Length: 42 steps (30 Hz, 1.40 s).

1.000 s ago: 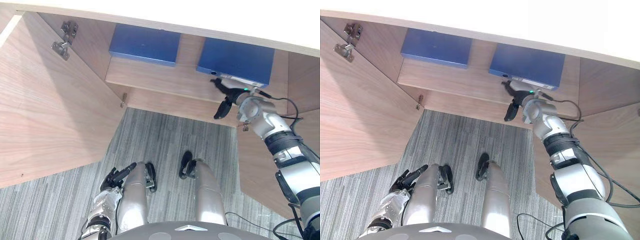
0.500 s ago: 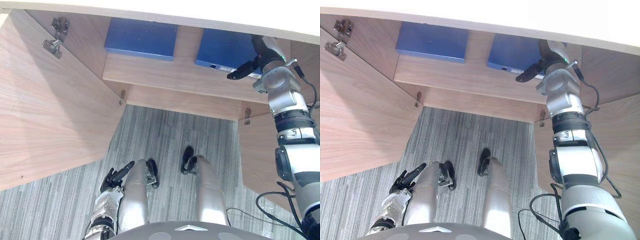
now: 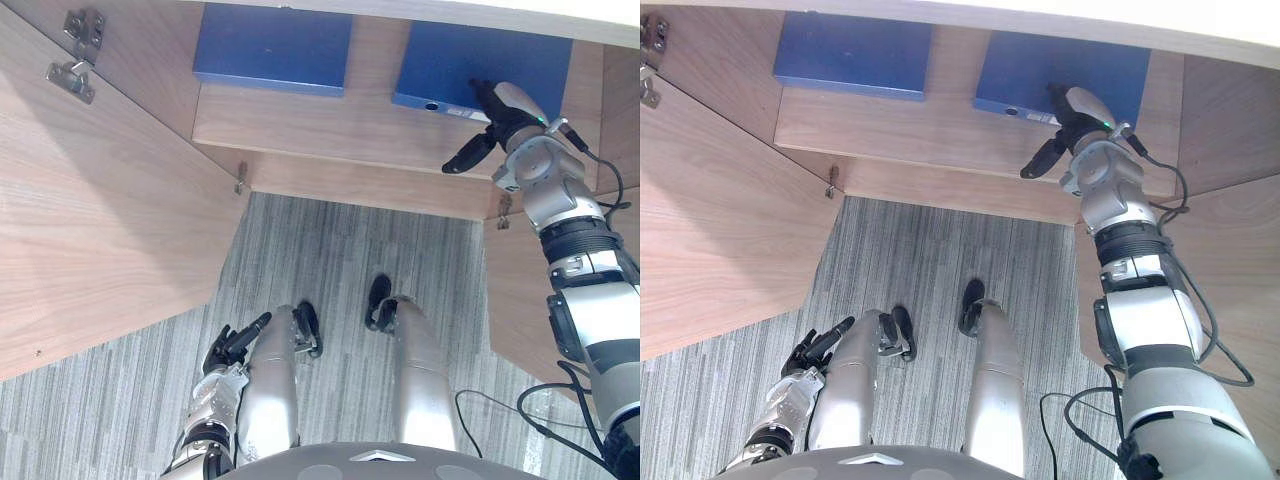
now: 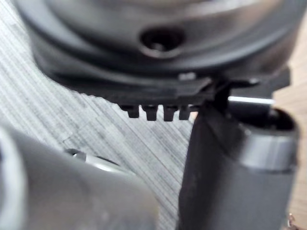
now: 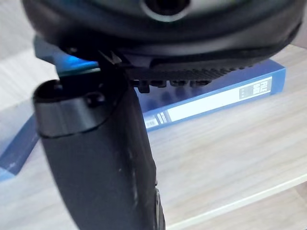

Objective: Walk over to the cabinet, pick up the folder, carry it to the office cabinet, place the folder inside the office cabinet, then close the office cabinet door

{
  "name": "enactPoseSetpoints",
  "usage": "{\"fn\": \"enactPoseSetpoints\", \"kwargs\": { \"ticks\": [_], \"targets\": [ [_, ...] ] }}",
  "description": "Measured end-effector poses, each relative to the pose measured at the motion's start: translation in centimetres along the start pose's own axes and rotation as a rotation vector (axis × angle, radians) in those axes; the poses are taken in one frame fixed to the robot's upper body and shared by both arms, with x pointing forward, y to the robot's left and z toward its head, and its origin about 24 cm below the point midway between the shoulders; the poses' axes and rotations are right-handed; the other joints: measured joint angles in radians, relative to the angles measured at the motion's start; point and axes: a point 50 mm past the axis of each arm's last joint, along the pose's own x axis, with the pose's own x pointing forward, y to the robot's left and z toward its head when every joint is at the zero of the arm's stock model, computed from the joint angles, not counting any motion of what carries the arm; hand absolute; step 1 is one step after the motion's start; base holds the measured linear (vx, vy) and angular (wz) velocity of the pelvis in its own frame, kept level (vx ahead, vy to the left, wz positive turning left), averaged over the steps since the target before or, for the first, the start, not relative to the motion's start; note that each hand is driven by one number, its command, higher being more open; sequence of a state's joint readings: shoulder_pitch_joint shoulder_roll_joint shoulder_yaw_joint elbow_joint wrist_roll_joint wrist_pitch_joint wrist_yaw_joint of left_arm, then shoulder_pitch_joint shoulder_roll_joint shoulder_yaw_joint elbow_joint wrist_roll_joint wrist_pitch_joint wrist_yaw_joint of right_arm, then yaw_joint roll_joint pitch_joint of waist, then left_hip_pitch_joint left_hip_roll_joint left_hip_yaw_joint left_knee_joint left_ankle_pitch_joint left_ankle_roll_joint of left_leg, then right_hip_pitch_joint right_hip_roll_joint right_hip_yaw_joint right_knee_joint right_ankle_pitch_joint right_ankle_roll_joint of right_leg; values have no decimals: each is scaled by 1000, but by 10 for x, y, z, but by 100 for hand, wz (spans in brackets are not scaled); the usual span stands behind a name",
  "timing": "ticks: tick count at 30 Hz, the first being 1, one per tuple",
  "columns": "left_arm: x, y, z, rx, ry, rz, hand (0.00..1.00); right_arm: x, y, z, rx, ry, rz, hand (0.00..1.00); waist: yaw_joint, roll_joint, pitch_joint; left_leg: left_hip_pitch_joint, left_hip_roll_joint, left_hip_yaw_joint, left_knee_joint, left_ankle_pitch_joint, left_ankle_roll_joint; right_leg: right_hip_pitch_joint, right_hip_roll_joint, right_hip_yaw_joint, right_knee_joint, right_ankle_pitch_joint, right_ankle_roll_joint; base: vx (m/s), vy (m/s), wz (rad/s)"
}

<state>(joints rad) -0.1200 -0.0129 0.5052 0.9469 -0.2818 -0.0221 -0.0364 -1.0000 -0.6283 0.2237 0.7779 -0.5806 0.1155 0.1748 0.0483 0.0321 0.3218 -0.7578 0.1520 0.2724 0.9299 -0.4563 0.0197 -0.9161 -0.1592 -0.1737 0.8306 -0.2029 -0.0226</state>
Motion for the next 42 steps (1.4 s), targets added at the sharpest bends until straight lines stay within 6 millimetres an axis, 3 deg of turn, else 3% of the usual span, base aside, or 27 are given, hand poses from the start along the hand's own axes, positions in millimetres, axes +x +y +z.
{"fn": "enactPoseSetpoints", "kwargs": {
  "ticks": [8, 18, 23, 29, 33, 37, 39, 42],
  "targets": [
    [0, 2, 3, 5, -6, -12, 100, 4, -11, 8, -18, -12, 21, 100, -2, -5, 8, -24, 0, -5, 18, -1, 1, -20, -1, 2, 12, 1, -2, -56, -1, 1],
    [1, 5, 9, -40, -30, -7, 100, 8, -65, 14, 30, 12, -76, 100, 1, -2, 58, -76, -1, -11, 53, 1, 5, -68, -11, 1, 42, 6, -8, -68, -9, 2],
    [1, 2, 12, -65, -50, -15, 100, 7, -84, 16, -89, 67, -130, 100, 4, 9, 65, -92, -1, -16, 62, 1, 6, -79, -12, -1, 47, 7, -10, -60, -13, 1],
    [4, -4, 23, -112, -69, -10, 100, 5, -90, 11, -139, 120, -158, 100, 3, 11, 66, -99, -2, -18, 65, 2, 6, -87, -14, -1, 51, 7, -9, -51, -12, 1],
    [8, -20, 37, -115, -107, -50, 100, 4, -93, 9, -103, 131, -176, 100, 3, 16, 82, -105, -2, -18, 77, 2, 6, -94, -14, 3, 61, 8, -8, -74, -17, 0],
    [8, -26, 38, -118, -112, -62, 100, 4, -94, 10, -17, 125, -215, 100, -2, 15, 87, -103, -1, -18, 80, 2, 6, -93, -13, 5, 61, 11, -5, -92, -18, -1],
    [8, -30, 38, -123, -110, -60, 100, 4, -95, 16, 39, 116, -276, 100, -3, 15, 88, -99, -1, -17, 81, 2, 6, -89, -12, 7, 61, 13, -4, -75, -12, -3],
    [8, -33, 37, -129, -111, -44, 100, -3, -108, 46, 88, 15, -418, 100, -20, 15, 94, -86, 1, -5, 78, 2, 6, -81, -8, 17, 57, 17, -1, -90, -12, -8]
  ]
}}
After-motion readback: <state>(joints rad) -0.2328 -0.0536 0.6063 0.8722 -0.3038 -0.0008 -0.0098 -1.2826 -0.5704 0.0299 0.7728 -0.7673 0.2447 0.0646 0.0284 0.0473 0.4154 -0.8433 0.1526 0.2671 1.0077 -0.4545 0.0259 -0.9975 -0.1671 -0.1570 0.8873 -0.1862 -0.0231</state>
